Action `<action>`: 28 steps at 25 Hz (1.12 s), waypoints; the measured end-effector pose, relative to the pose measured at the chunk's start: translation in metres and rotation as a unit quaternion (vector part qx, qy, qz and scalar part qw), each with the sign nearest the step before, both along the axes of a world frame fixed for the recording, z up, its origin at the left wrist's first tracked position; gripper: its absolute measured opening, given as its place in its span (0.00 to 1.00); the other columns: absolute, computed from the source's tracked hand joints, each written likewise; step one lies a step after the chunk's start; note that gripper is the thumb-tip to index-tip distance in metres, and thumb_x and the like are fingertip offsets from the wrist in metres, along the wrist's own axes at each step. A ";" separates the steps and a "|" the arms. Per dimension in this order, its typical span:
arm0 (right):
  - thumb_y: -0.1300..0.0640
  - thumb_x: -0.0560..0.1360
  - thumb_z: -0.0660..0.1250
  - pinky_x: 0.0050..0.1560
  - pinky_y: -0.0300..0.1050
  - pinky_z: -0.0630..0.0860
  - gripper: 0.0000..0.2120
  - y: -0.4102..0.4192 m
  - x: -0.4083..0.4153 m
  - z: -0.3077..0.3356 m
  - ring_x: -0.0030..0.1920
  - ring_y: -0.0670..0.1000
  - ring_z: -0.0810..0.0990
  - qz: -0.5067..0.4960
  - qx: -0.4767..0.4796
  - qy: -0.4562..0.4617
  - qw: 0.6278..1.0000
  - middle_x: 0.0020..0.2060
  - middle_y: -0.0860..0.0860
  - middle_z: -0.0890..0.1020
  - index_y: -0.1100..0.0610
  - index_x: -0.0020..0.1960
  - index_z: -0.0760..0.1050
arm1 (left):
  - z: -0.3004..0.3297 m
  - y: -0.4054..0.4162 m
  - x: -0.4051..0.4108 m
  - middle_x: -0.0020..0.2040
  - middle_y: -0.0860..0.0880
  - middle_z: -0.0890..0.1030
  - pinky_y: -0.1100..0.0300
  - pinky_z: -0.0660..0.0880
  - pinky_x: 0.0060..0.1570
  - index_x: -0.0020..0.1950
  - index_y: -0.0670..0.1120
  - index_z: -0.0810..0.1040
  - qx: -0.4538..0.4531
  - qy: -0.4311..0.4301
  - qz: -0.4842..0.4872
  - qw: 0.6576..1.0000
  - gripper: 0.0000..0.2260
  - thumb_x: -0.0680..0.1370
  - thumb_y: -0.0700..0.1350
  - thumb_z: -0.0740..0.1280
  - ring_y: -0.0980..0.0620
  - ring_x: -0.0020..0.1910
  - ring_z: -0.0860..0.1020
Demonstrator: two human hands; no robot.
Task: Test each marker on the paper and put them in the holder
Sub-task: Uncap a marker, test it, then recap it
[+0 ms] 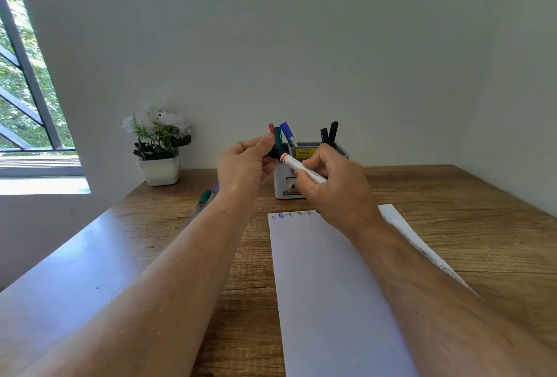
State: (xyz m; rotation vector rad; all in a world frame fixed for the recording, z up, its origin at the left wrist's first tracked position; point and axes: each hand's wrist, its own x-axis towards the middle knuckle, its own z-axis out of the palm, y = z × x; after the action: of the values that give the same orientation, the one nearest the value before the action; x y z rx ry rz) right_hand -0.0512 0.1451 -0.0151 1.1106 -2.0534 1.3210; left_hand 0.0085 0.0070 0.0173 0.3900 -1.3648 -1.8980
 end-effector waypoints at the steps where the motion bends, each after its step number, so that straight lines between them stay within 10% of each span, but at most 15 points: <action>1: 0.49 0.74 0.67 0.25 0.32 0.73 0.05 -0.001 0.000 0.000 0.34 0.43 0.80 0.002 -0.008 -0.009 1.000 0.39 0.44 0.80 0.49 0.46 0.73 | 0.001 0.001 0.000 0.38 0.48 0.84 0.61 0.79 0.37 0.46 0.43 0.80 0.003 0.005 -0.002 1.000 0.06 0.75 0.44 0.74 0.56 0.33 0.81; 16: 0.51 0.76 0.67 0.26 0.29 0.69 0.05 -0.005 -0.003 0.003 0.30 0.38 0.78 0.023 -0.066 -0.152 0.986 0.34 0.47 0.80 0.51 0.44 0.75 | 0.001 0.015 0.004 0.45 0.45 0.84 0.59 0.81 0.38 0.58 0.47 0.74 -0.084 0.005 -0.044 0.995 0.15 0.75 0.34 0.71 0.48 0.41 0.86; 28: 0.53 0.78 0.60 0.27 0.34 0.66 0.10 0.001 -0.010 -0.001 0.31 0.43 0.74 -0.135 0.041 -0.116 0.983 0.33 0.49 0.76 0.51 0.38 0.68 | 0.044 0.016 -0.022 0.47 0.55 0.82 0.68 0.79 0.41 0.55 0.50 0.73 -0.317 0.121 0.177 0.924 0.14 0.74 0.37 0.72 0.63 0.42 0.82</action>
State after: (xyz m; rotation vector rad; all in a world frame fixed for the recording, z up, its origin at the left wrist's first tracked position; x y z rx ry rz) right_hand -0.0615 0.1464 -0.0163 0.7040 -2.3475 1.2873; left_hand -0.0138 0.0226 0.0617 0.0605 -1.5256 -1.0882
